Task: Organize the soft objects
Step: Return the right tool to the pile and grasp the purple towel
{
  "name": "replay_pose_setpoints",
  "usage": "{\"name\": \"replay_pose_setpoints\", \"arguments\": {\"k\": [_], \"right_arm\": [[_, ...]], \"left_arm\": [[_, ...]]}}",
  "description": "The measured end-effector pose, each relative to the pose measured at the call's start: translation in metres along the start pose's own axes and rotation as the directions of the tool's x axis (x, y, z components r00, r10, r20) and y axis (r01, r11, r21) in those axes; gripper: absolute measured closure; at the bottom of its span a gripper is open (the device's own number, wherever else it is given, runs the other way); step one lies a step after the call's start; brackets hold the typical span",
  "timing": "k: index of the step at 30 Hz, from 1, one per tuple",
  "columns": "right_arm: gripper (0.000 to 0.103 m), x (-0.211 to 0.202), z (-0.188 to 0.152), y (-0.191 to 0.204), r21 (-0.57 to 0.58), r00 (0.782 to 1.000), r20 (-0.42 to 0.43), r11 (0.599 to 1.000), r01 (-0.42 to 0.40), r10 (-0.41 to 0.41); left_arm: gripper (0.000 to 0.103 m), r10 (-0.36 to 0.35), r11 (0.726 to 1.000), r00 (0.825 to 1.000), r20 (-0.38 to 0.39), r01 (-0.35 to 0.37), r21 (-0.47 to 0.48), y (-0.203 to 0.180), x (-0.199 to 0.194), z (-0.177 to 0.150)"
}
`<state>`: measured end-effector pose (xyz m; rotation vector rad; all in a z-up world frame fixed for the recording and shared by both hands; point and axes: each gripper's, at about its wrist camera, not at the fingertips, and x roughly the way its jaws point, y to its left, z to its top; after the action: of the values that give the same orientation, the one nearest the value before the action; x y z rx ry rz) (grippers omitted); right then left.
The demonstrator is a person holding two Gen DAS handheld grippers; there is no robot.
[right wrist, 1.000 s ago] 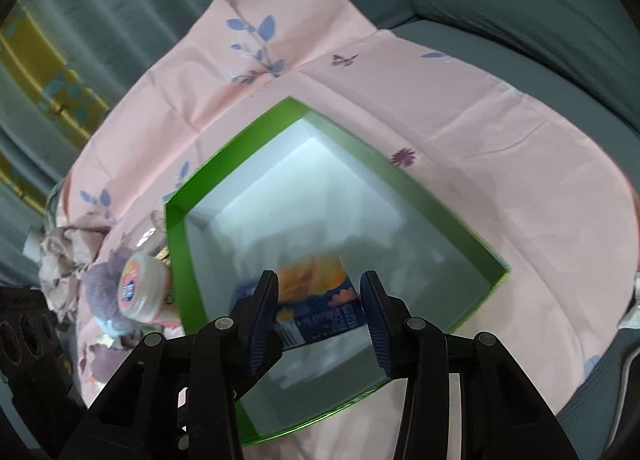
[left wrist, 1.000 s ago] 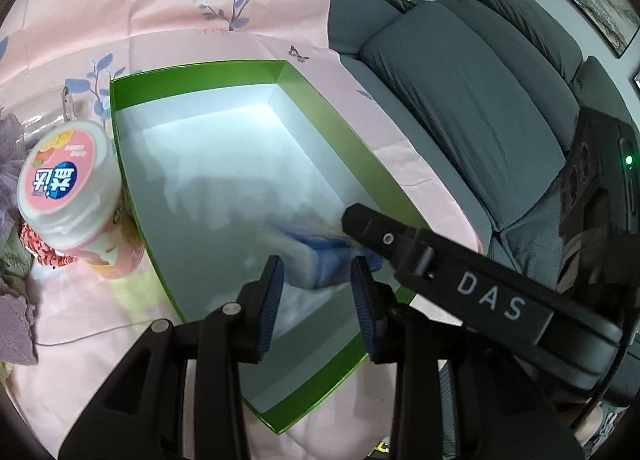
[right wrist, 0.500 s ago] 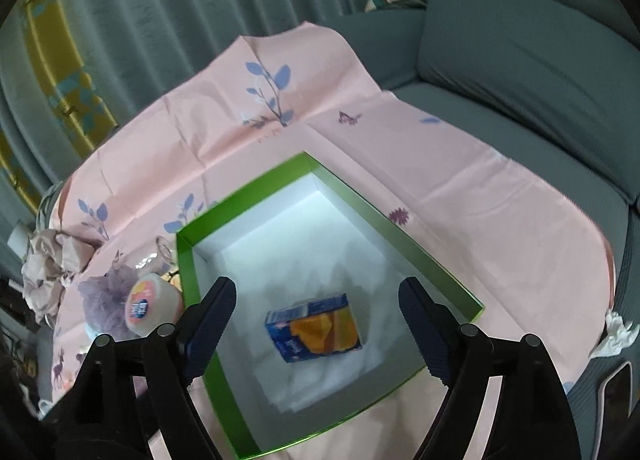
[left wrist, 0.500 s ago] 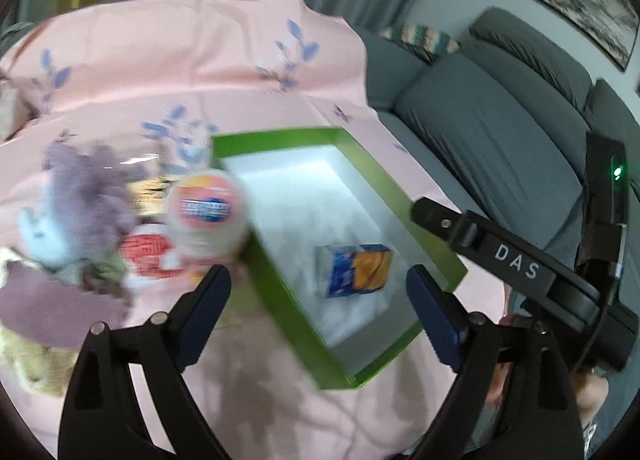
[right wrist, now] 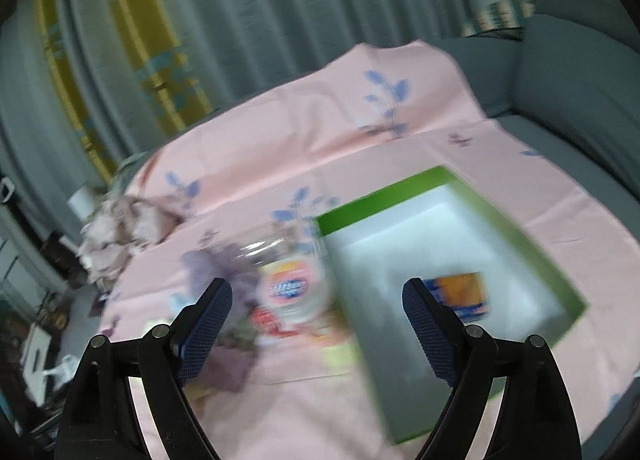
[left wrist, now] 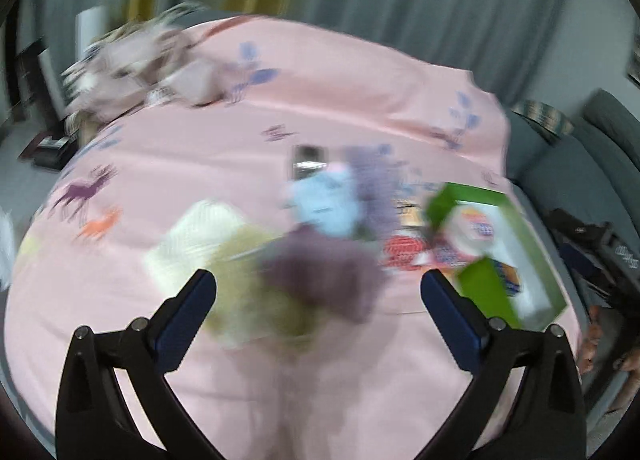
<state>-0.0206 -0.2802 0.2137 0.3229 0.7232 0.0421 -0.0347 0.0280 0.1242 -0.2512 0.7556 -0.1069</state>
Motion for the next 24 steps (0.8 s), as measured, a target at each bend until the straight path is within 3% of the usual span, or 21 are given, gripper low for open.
{"name": "replay_pose_setpoints", "arguments": {"k": [4, 8, 14, 18, 19, 21, 23, 24], "right_arm": [[0.015, 0.023, -0.017, 0.039, -0.019, 0.99, -0.09, 0.994, -0.108, 0.106], [0.015, 0.057, -0.041, 0.08, -0.063, 0.96, -0.235, 0.983, -0.173, 0.154], [0.015, 0.121, -0.069, 0.122, -0.074, 0.921, -0.372, 0.985, -0.155, 0.117], [0.018, 0.146, -0.081, 0.128, -0.078, 0.922, -0.379, 0.989, -0.123, 0.084], [0.024, 0.149, -0.082, 0.129, -0.071, 0.926, -0.366, 0.99, -0.126, 0.092], [0.054, 0.153, -0.081, 0.129, -0.072, 0.931, -0.352, 0.989, -0.128, 0.095], [0.076, 0.156, -0.079, 0.126, -0.084, 0.936, -0.345, 0.991, -0.102, 0.067], [0.081, 0.155, -0.077, 0.124, -0.083, 0.939, -0.337, 0.991, -0.104, 0.07]], "left_arm": [[0.001, 0.093, 0.993, 0.996, -0.005, -0.093, -0.071, 0.038, 0.003, -0.008], [0.001, 0.151, 0.985, 0.988, -0.015, -0.151, -0.084, 0.058, 0.004, -0.008], [0.001, 0.132, 0.982, 0.991, -0.025, -0.134, -0.134, 0.074, 0.003, -0.004], [0.001, 0.155, 0.977, 0.987, -0.037, -0.158, -0.14, 0.082, 0.004, -0.004], [0.001, 0.155, 0.977, 0.987, -0.038, -0.159, -0.142, 0.083, 0.004, -0.003], [0.001, 0.153, 0.976, 0.987, -0.041, -0.157, -0.15, 0.086, 0.004, -0.003], [0.001, 0.142, 0.977, 0.989, -0.045, -0.148, -0.153, 0.087, 0.004, -0.003], [0.001, 0.138, 0.977, 0.989, -0.045, -0.144, -0.155, 0.087, 0.004, -0.003]]}}
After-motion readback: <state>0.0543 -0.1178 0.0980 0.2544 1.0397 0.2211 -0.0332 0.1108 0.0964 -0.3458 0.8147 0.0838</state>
